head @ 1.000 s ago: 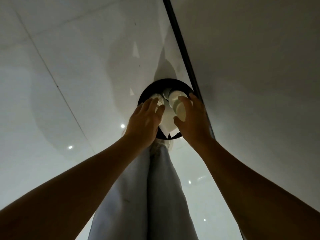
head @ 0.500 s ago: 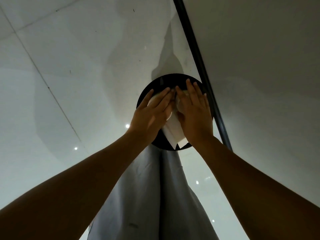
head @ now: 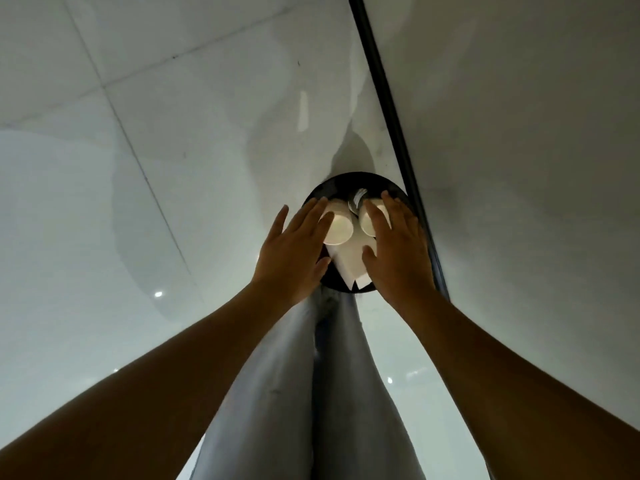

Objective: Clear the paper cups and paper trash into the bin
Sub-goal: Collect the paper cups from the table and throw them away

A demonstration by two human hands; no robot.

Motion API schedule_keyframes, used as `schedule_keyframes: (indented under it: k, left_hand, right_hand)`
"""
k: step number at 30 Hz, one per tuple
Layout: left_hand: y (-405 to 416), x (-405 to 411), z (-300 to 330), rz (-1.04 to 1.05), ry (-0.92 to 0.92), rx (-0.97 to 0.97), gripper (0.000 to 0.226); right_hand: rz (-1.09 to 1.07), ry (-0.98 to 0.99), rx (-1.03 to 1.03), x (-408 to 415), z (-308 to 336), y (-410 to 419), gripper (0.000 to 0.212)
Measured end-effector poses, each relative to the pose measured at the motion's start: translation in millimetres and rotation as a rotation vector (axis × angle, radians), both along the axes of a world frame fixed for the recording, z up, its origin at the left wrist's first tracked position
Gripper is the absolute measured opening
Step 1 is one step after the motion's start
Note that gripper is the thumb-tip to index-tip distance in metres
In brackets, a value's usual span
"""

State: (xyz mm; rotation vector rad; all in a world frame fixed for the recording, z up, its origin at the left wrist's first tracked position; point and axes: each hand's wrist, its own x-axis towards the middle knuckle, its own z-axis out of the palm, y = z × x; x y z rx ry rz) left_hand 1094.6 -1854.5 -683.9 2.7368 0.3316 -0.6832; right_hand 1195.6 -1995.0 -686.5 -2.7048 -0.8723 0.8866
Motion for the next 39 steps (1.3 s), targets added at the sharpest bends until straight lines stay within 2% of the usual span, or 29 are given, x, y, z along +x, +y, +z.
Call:
schedule_keyframes:
  k: [3, 8, 14, 20, 28, 34, 39]
  left_hand:
    - [5.6, -14.3, 67.9, 0.194, 0.069, -0.076, 0.072]
    - [14.0, -43.5, 176.0, 0.34, 0.085, -0.076, 0.065]
    - [7.9, -91.6, 295.1, 0.538, 0.123, -0.037, 0.065]
    - [-11.7, -182.0, 401.9, 0.841, 0.052, 0.052, 0.061]
    - [-64.4, -370.8, 485.4, 1.314, 0.014, 0.175, 0.055]
    - [-128.6, -527.2, 507.9, 1.689, -0.013, 0.188, 0.056]
    - [-193.7, -655.9, 516.3, 1.912, 0.025, 0.186, 0.055]
  right_hand:
    - [0.035, 0.083, -0.089, -6.5, 66.3, 4.7, 0.065]
    - [0.162, 0.072, -0.108, -20.8, 176.7, 21.2, 0.062]
    - [0.455, 0.039, -0.101, -71.7, 303.5, 61.6, 0.06]
    - [0.781, 0.001, -0.028, -150.1, 409.3, 99.9, 0.062]
    - [1.266, -0.066, 0.019, -318.7, 488.6, 115.4, 0.056]
    - [1.598, -0.084, 0.039, -498.5, 517.5, 107.1, 0.054]
    - [1.804, -0.084, 0.112, -654.6, 534.0, 79.5, 0.055]
